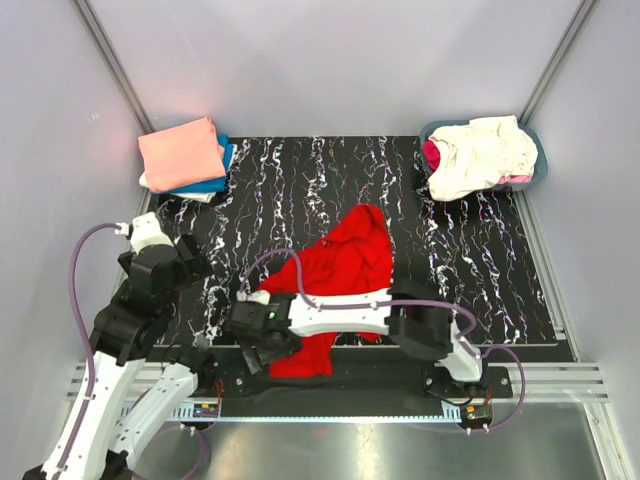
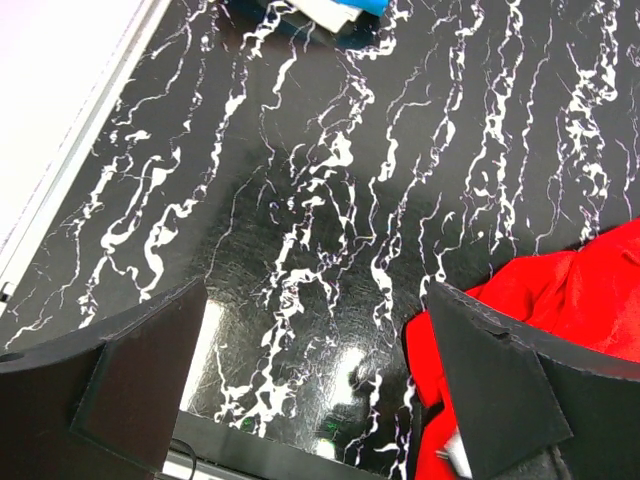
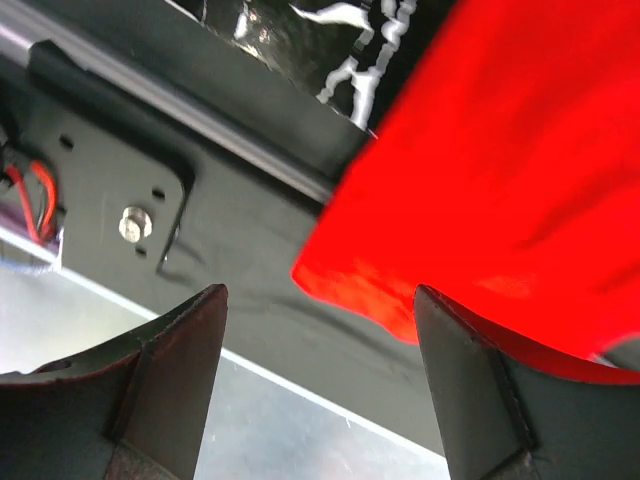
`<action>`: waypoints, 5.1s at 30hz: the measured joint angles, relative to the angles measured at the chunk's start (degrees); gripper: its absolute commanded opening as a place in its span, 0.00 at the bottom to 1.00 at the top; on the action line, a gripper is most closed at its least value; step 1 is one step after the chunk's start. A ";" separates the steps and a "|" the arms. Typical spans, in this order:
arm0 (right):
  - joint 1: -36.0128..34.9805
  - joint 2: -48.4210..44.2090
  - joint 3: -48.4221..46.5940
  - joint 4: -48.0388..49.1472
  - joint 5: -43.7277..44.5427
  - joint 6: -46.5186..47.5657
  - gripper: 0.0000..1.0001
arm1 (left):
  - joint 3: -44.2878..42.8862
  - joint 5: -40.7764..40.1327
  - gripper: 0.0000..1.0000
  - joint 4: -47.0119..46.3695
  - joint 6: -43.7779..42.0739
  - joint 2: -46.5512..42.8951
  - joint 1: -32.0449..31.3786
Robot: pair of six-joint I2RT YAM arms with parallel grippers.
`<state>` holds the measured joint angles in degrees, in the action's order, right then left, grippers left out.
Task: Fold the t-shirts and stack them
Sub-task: Flatten the tshirt out
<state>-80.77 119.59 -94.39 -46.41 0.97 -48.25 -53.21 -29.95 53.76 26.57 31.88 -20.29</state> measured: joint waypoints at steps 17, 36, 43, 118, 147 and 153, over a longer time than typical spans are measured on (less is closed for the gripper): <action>0.07 7.02 -4.63 -1.77 2.08 -0.13 0.00 | 0.37 -0.50 0.99 0.17 0.07 -1.09 0.00; 38.07 -56.46 -6.27 -21.00 35.10 5.05 0.00 | 0.83 2.29 0.91 -0.57 -0.44 1.03 0.00; 40.83 -62.03 9.55 -23.82 36.59 6.32 0.00 | 1.46 10.82 0.88 -1.68 1.55 10.45 -3.82; 48.33 -61.68 29.97 -16.33 22.18 10.12 0.00 | -0.79 4.57 0.50 -26.75 12.76 63.98 -39.45; 48.52 -61.40 30.73 -15.43 21.79 10.51 0.00 | -2.67 2.38 0.22 -26.14 11.47 63.98 -39.43; 48.52 -61.40 30.75 -15.43 21.81 10.51 0.00 | -2.45 3.37 0.00 -27.50 10.91 63.98 -39.43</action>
<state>-32.25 58.19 -63.64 -61.84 22.79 -37.74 -55.66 -26.59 26.26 37.47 95.85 -59.72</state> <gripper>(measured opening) 0.017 0.023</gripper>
